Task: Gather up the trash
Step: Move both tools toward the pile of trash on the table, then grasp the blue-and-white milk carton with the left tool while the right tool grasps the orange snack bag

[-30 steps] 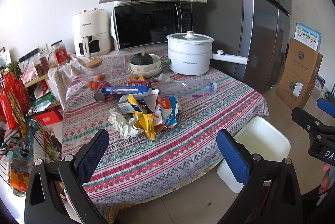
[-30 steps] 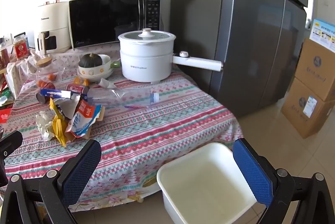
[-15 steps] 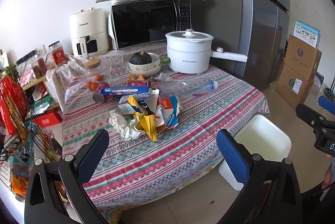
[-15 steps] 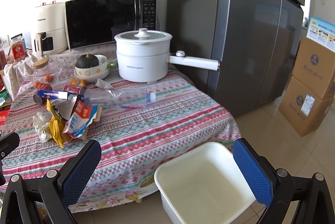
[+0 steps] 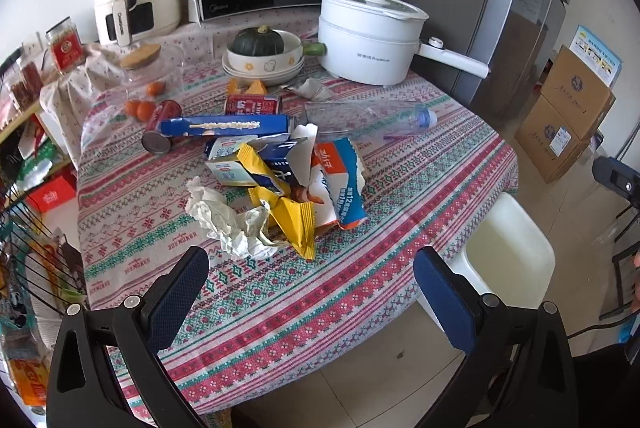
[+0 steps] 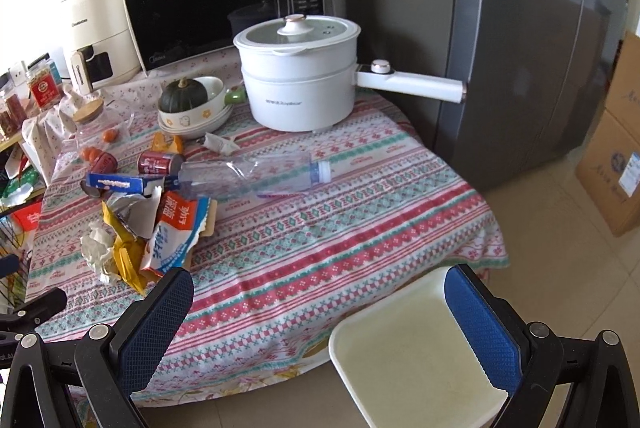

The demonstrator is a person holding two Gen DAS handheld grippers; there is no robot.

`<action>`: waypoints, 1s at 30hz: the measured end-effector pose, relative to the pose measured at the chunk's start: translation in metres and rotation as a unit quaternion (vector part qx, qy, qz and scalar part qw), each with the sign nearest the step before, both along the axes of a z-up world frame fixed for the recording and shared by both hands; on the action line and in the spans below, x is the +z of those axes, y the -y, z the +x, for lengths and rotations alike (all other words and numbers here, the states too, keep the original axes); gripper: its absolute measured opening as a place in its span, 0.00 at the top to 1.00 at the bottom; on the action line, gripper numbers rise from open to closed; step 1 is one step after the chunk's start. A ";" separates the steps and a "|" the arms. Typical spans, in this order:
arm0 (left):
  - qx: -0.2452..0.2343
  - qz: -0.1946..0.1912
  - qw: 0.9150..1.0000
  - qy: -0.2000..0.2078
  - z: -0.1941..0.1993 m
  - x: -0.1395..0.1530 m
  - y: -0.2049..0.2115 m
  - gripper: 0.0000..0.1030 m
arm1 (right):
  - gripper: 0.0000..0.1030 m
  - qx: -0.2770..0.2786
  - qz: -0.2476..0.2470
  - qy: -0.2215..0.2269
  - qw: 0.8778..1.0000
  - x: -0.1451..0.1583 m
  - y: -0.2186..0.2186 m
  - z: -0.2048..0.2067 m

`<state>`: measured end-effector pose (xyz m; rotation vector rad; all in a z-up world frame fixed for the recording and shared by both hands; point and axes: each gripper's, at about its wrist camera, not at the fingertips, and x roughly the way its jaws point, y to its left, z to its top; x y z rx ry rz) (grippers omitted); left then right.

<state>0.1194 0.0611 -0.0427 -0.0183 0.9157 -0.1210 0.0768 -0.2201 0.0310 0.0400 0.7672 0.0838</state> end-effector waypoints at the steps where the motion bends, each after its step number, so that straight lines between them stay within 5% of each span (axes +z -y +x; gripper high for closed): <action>1: 0.008 -0.006 1.000 0.003 0.006 -0.006 -0.005 0.00 | 0.00 0.003 0.003 -0.004 1.000 -0.004 0.000 0.007; 4: 0.019 -0.028 0.999 -0.014 0.030 -0.021 -0.013 0.00 | 0.00 0.008 0.010 -0.021 1.000 -0.030 0.001 0.020; 9: 0.048 -0.038 0.998 -0.009 0.067 -0.036 -0.017 0.00 | 0.00 0.028 0.018 -0.121 0.992 -0.076 -0.007 0.040; 18: 0.105 0.013 0.994 0.026 0.101 -0.052 -0.016 0.07 | 0.00 0.036 0.026 -0.118 0.992 -0.071 -0.025 0.051; 21: 0.108 0.036 0.993 0.027 0.109 -0.058 -0.013 0.20 | 0.00 0.033 0.023 -0.117 0.992 -0.072 -0.028 0.052; 26: 0.126 0.035 0.991 0.013 0.118 -0.061 -0.022 0.59 | 0.00 0.030 0.014 -0.114 0.993 -0.073 -0.030 0.052; 30: 0.148 0.003 0.989 0.024 0.114 -0.051 -0.038 0.65 | 0.00 0.022 0.011 -0.113 0.993 -0.075 -0.029 0.053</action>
